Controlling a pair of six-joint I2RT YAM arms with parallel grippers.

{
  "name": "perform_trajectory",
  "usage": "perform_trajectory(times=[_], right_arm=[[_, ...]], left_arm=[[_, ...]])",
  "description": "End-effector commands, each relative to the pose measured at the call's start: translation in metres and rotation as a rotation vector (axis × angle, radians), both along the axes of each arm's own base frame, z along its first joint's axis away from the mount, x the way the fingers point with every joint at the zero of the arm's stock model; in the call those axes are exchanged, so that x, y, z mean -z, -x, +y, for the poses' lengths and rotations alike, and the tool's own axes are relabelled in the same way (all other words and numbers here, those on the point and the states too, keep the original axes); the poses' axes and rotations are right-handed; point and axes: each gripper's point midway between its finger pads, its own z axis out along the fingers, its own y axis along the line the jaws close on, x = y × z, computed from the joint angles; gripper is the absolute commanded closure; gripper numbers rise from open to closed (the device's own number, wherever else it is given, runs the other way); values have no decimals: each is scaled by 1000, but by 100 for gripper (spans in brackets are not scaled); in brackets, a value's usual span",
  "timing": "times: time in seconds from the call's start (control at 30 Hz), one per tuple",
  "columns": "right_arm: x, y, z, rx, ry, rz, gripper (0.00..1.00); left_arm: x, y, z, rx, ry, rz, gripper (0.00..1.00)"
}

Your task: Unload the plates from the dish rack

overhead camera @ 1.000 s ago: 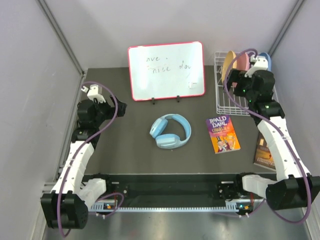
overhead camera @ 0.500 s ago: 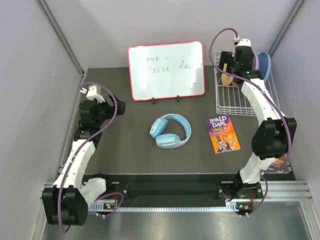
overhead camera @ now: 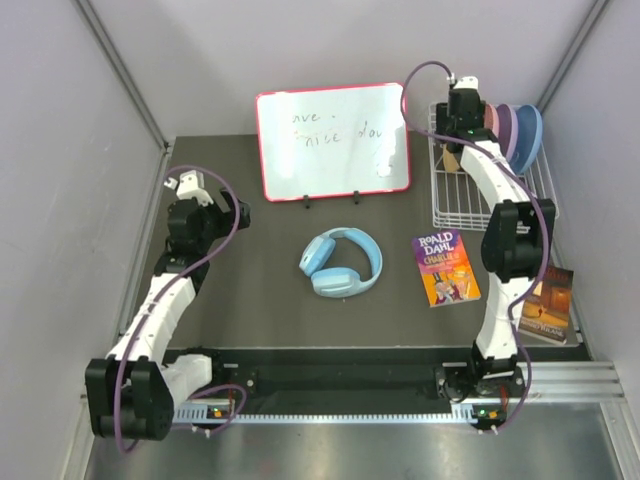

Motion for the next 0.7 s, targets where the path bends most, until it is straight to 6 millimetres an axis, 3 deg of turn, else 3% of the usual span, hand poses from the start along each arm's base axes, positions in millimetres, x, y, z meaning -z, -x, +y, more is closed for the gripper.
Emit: perform_trajectory(times=[0.0, 0.13, 0.27, 0.43, 0.5, 0.6, 0.67], right_arm=[[-27, -26, 4, 6, 56, -97, 43], [-32, -27, 12, 7, 149, -122, 72], [-37, -27, 31, 1, 236, -135, 75], [-29, -28, 33, 46, 310, -111, 98], [-25, -27, 32, 65, 331, -101, 100], [-35, -15, 25, 132, 384, -135, 100], [-57, -10, 21, 198, 401, -211, 100]], left_arm=[[-3, -9, 10, -48, -46, -40, 1], [4, -11, 12, -52, -65, -20, 1], [9, -9, 12, -48, -73, -11, 1], [16, -5, 13, -41, -93, 2, 1], [17, -5, 14, -42, -93, 2, 1], [18, -6, 13, -40, -92, 6, 1], [19, -7, 19, -74, -105, 12, 1]])
